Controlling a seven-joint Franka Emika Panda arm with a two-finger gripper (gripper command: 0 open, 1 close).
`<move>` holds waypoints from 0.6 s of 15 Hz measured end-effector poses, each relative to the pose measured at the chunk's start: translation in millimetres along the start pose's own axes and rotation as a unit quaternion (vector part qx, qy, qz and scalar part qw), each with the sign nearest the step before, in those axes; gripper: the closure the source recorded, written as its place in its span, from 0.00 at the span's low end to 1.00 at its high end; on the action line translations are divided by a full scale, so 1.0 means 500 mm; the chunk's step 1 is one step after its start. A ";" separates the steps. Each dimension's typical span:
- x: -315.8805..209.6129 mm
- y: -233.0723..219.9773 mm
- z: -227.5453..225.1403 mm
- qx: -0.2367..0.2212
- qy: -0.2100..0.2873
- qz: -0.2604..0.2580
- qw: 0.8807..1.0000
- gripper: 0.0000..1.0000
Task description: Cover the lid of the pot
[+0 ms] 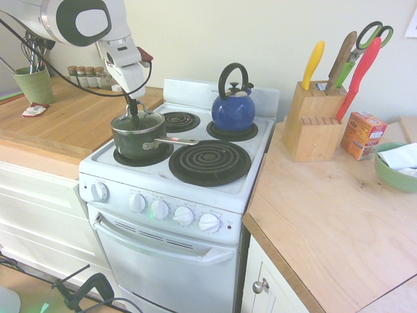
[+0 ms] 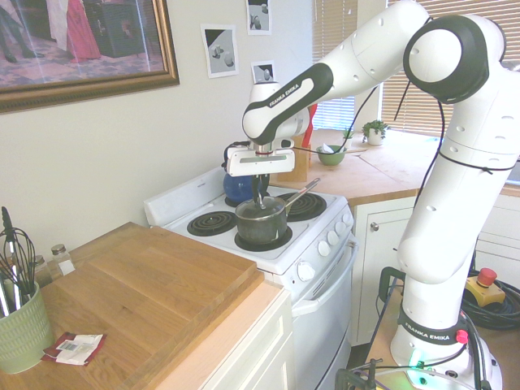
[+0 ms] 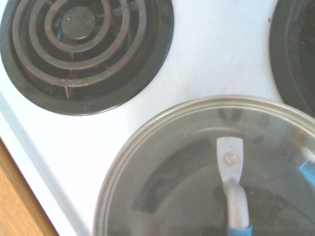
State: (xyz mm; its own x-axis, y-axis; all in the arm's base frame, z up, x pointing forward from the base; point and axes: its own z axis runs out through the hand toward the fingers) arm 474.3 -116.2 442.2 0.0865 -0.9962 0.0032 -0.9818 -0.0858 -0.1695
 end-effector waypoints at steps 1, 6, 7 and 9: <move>-0.005 0.006 -0.001 0.005 0.001 0.004 1.000 1.00; -0.041 0.025 -0.004 0.016 0.004 -0.003 1.000 0.00; -0.045 0.024 -0.004 0.016 0.004 -0.006 1.000 0.00; -0.047 0.023 -0.004 0.013 0.003 -0.008 1.000 0.00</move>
State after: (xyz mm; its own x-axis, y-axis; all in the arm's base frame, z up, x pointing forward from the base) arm 460.4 -93.9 442.3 0.1013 -0.9948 0.0128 -0.9756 -0.1018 -0.1947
